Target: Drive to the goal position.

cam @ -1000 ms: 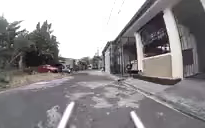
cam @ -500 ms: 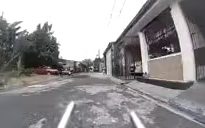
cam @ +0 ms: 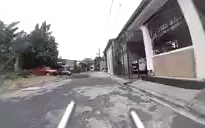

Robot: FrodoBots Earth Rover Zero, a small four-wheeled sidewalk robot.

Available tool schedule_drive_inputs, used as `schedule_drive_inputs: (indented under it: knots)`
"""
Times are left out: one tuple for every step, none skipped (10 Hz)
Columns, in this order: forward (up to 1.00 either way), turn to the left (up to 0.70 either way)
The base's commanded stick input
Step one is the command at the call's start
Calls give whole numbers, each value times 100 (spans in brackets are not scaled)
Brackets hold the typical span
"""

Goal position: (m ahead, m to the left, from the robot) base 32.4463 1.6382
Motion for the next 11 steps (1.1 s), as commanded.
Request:
schedule_drive_inputs:
  knots:
    - [85, 0]
    - [85, 0]
    - [85, 0]
    - [85, 0]
    - [85, 0]
    - [85, 0]
    - [85, 0]
    - [85, 0]
    - [85, 0]
    - [85, 0]
    - [85, 0]
